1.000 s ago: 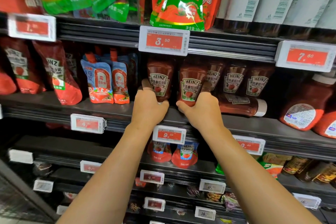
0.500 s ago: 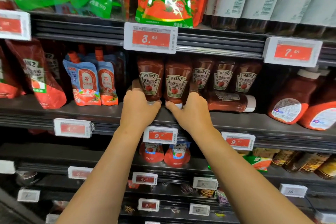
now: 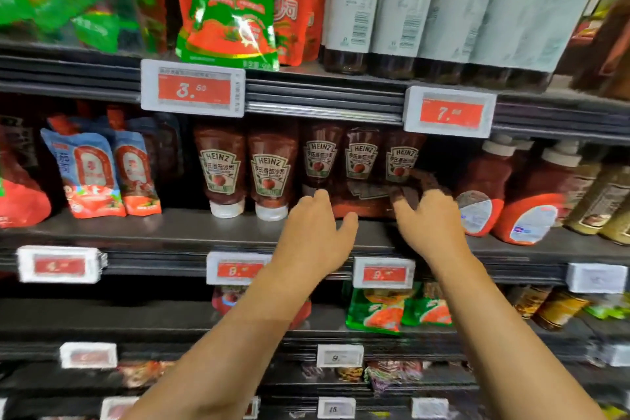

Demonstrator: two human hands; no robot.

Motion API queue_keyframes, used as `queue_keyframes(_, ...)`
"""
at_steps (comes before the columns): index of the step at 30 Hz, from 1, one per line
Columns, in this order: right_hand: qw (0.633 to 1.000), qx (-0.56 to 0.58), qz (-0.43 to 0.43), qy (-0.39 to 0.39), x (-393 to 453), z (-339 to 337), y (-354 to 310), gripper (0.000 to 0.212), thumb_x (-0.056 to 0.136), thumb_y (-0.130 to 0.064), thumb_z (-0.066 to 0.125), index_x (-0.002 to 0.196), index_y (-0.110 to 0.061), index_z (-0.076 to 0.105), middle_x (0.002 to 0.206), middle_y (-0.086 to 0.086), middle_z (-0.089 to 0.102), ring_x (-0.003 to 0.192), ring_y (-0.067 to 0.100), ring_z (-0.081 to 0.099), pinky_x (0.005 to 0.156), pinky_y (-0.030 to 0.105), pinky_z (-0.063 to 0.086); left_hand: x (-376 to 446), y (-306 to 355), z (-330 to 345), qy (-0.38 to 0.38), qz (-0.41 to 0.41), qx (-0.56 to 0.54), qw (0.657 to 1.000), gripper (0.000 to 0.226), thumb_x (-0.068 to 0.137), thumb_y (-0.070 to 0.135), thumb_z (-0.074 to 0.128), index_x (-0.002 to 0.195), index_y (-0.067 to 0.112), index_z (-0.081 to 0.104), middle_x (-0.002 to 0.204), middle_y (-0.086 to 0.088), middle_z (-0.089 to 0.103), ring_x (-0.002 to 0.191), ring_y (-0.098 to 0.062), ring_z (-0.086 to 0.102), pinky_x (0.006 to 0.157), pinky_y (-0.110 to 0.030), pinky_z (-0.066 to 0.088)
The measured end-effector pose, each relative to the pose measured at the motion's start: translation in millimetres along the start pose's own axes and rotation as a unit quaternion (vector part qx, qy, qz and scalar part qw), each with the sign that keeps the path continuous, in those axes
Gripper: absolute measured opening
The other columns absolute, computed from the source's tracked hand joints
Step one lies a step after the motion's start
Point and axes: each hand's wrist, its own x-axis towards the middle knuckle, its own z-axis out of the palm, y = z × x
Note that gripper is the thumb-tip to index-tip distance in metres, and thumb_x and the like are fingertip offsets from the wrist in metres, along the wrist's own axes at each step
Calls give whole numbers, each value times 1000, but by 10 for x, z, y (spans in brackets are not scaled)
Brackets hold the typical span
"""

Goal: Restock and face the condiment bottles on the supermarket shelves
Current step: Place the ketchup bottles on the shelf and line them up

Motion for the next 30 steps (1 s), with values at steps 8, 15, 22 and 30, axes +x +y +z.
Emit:
queue_keyframes(8,1000,8,-4,4,-67,178,114,53,86,-58,49,108,-11,65,98,18,68,96,42,63,76,41,50,146,30,260,37,-44,60,997,51,96,55,57,105,5,56,108,-18,64,108,-38,55,83,-43,47)
queue_keyframes(15,998,6,-63,-19,-132,93,114,48,69,-64,71,86,-23,53,81,-13,54,90,24,61,70,30,44,25,-16,147,56,-36,-40,997,25,97,33,63,104,13,50,100,-8,62,98,-30,59,73,-34,40)
queue_keyframes(22,994,77,-71,-36,-162,-1,94,80,64,-51,91,132,-22,61,119,-3,71,110,17,67,92,30,54,-98,28,-74,93,69,-215,970,36,94,12,69,128,16,57,110,6,49,96,-9,61,92,-30,57)
queue_keyframes(30,975,140,-75,-157,-234,-9,-171,57,62,-78,73,97,-32,73,82,-17,73,75,-7,66,65,15,46,142,188,-472,109,153,-101,977,27,94,33,70,114,16,71,93,-2,65,84,-15,60,82,-29,48)
